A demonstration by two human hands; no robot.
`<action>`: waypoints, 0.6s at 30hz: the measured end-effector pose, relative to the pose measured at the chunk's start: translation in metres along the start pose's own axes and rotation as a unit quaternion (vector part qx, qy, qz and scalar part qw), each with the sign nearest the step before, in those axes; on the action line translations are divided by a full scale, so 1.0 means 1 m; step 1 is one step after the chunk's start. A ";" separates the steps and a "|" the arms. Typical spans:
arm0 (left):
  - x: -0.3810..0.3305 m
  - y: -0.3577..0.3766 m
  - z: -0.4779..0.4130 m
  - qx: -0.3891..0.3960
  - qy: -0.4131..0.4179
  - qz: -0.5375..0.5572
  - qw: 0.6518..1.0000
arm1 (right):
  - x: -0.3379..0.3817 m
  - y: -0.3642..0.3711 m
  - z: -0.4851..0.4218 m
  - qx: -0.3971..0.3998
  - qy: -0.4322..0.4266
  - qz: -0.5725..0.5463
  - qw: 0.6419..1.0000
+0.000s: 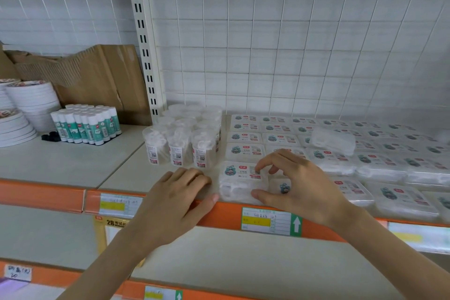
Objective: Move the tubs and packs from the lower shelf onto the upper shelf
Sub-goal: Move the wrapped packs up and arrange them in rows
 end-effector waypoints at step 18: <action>-0.008 -0.056 -0.064 -0.127 -0.018 0.048 0.991 | -0.058 -0.060 -0.025 -0.127 0.085 -0.014 0.988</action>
Point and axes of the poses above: each hand's wrist, its own z-axis away from the middle knuckle, its own y-axis out of the palm, x = y × z, the point moved 4 cm from there along -z, towards the middle knuckle, and after that the axes turned 14 degrees about y, right-handed, at the moved point
